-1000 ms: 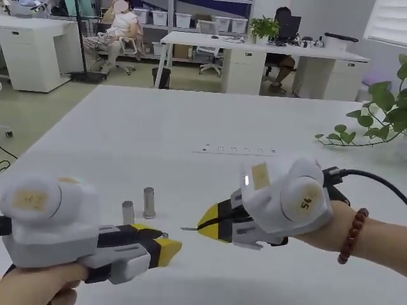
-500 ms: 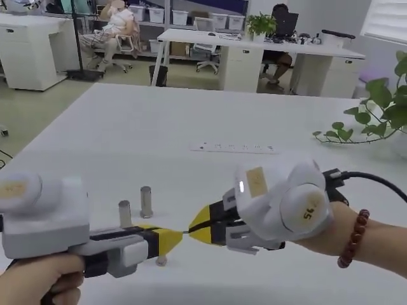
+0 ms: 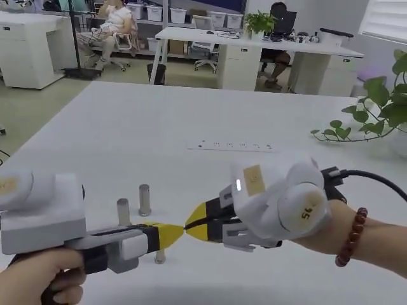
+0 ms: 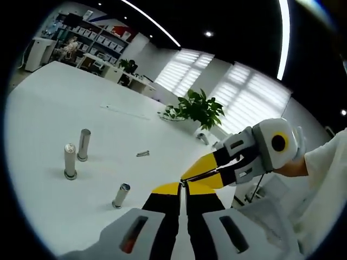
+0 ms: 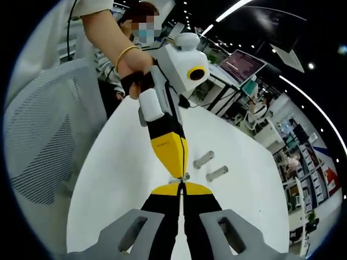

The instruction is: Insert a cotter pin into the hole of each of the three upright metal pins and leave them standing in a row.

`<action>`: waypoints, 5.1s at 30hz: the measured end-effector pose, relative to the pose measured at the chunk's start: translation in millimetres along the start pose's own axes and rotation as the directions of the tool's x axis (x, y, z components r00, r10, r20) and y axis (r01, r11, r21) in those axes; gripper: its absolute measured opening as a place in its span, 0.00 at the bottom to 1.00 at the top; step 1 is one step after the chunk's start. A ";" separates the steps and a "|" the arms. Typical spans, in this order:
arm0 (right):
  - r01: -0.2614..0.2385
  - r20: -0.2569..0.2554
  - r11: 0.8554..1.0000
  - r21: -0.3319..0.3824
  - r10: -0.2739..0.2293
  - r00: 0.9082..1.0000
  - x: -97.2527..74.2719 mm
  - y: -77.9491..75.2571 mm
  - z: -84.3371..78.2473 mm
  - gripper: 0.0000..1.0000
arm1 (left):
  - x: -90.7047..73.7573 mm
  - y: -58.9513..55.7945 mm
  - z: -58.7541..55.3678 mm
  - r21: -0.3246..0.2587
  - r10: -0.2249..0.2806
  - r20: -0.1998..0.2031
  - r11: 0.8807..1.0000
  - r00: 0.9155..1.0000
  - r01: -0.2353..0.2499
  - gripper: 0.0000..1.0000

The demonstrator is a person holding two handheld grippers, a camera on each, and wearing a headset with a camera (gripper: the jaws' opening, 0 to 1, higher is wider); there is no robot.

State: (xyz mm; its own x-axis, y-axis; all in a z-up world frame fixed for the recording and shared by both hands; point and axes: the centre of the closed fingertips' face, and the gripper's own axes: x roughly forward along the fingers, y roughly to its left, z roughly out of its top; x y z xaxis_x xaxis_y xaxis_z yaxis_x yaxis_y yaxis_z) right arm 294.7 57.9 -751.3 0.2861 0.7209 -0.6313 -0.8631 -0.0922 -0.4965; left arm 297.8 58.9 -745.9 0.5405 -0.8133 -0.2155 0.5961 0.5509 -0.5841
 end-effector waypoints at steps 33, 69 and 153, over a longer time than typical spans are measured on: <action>0.009 0.067 0.989 0.150 -0.020 0.998 -6.7 5.8 5.2 0.06 | -7.4 -6.4 -5.0 0.147 0.015 -0.037 0.989 0.999 -0.009 0.00; -0.344 0.250 0.789 0.510 0.247 0.936 -12.6 45.5 -11.4 0.16 | -7.7 -23.9 -37.9 0.586 -0.034 -0.295 0.783 0.955 0.209 0.00; -0.201 -0.224 0.842 0.501 0.351 0.909 25.3 28.6 -55.8 0.03 | -11.3 75.1 -22.7 0.565 0.304 -0.118 0.803 0.945 -0.188 0.17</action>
State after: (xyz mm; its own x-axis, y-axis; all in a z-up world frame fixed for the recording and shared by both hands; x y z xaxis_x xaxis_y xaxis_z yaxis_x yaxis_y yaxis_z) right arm 300.5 35.2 -814.7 0.0506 0.4689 -0.8818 -0.9926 0.1210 0.0074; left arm 323.0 105.3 -805.1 0.6225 -0.6231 -0.4736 0.7126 0.7015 0.0137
